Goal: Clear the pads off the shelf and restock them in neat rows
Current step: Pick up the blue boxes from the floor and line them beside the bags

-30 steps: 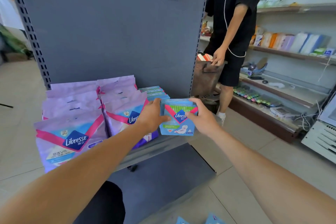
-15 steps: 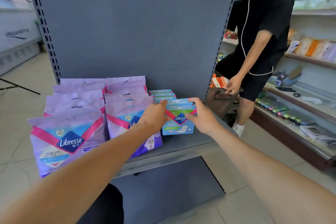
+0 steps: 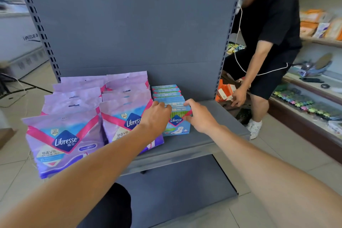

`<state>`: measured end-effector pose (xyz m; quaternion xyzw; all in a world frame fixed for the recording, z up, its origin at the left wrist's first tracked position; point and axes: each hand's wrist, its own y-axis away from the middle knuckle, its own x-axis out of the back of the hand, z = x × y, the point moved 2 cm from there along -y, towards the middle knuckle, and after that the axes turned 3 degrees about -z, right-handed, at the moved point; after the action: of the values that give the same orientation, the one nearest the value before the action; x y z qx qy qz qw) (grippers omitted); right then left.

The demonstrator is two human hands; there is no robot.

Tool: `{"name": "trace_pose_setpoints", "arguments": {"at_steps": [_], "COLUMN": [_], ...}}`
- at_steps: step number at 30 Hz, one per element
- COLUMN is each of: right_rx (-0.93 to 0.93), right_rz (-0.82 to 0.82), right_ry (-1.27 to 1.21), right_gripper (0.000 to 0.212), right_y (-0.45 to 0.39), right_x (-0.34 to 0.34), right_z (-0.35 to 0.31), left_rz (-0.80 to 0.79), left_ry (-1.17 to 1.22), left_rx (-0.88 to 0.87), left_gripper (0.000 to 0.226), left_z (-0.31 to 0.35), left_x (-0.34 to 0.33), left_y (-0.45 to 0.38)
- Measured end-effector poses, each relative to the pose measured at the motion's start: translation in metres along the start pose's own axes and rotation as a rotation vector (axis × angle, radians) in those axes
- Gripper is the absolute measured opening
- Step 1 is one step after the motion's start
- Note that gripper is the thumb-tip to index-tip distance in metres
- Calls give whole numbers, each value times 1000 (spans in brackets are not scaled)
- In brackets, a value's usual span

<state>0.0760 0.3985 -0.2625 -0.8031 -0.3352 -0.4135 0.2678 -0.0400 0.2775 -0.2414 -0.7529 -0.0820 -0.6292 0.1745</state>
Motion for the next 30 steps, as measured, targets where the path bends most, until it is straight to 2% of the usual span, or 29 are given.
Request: {"name": "trace_pose_setpoints", "arguments": {"at_steps": [11, 18, 26, 30], "right_rx": [67, 51, 42, 29], "right_rz": [-1, 6, -42, -96], "right_ry": [181, 186, 164, 211], "right_gripper": [42, 42, 51, 63], "right_y": [-9, -8, 13, 32], "right_x": [1, 4, 12, 19], "right_z": [-3, -7, -15, -18], "left_rz": [-21, -17, -20, 40], "left_ry": [-65, -138, -116, -92], "left_rx": [-2, -23, 2, -11], "left_gripper": [31, 33, 38, 43], "left_z": [1, 5, 8, 15], "left_x": [10, 14, 15, 12], "left_y": [0, -1, 3, 7]}}
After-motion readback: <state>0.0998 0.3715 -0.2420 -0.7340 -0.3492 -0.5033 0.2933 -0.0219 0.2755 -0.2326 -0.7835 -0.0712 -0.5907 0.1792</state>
